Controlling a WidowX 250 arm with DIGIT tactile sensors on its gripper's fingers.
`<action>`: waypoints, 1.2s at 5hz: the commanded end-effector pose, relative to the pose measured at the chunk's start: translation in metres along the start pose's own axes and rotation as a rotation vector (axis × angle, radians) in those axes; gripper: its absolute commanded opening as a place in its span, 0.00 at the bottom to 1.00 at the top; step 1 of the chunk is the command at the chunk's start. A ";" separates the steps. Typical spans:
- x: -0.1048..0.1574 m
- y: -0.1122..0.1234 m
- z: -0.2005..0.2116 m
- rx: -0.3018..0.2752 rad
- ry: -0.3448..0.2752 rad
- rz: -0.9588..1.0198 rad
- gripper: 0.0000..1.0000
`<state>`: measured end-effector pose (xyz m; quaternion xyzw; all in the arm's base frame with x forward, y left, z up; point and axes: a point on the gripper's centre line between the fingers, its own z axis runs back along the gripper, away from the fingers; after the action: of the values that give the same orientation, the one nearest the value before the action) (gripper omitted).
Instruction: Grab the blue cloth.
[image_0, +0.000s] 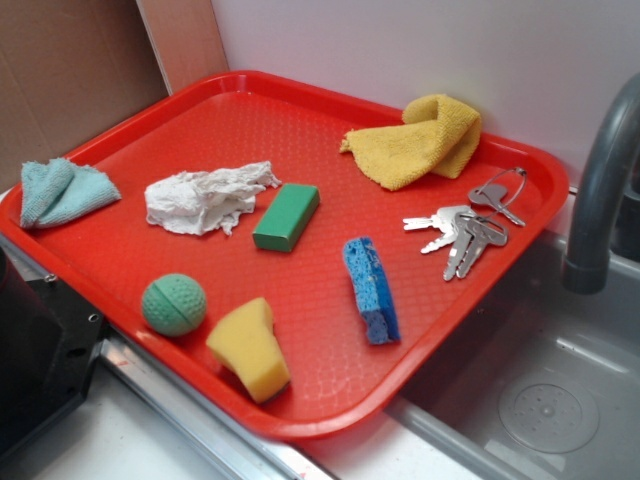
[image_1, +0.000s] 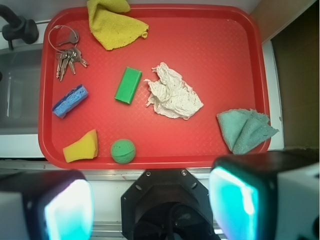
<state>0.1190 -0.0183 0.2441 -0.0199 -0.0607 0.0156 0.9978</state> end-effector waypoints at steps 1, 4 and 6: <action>0.000 0.000 0.000 0.000 0.000 0.000 1.00; 0.003 0.080 -0.061 0.300 0.051 -0.190 1.00; 0.003 0.080 -0.061 0.300 0.051 -0.190 1.00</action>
<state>0.1237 0.0574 0.1762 0.1282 -0.0350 -0.0706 0.9886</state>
